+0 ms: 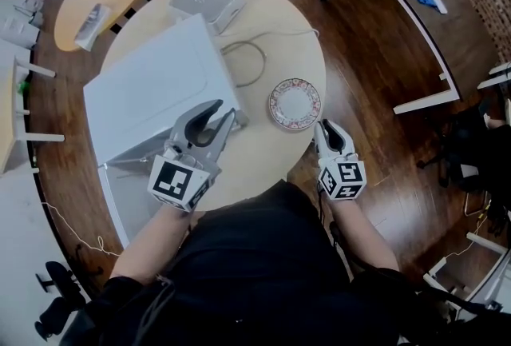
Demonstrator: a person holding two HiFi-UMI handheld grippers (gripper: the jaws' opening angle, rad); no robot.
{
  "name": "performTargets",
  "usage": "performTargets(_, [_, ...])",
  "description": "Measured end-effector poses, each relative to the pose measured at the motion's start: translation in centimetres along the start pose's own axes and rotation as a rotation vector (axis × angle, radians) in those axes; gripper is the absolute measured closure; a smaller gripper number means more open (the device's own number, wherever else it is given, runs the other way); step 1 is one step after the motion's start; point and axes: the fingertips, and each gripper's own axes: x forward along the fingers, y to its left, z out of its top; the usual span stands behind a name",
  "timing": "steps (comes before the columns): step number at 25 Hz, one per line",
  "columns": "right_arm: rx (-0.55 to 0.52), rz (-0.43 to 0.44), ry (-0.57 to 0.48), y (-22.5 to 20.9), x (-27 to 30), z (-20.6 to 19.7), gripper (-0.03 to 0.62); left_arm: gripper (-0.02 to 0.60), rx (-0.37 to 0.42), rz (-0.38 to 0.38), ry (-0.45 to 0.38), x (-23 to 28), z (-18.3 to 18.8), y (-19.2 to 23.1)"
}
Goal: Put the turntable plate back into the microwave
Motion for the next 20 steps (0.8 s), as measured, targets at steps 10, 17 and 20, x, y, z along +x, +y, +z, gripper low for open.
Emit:
performTargets(10, [0.050, -0.005, 0.047, -2.8, 0.7, -2.0, 0.500, 0.472, -0.026, -0.025, 0.008, 3.2, 0.3, -1.9])
performTargets(17, [0.083, 0.009, 0.087, -4.2, 2.1, -3.7, 0.496, 0.472, -0.044, -0.027, 0.035, 5.4, -0.4, -2.6])
performTargets(20, [0.090, 0.018, 0.096, -4.5, 2.7, -4.0, 0.496, 0.472, -0.047, -0.034, 0.035, 6.1, -0.1, -3.3])
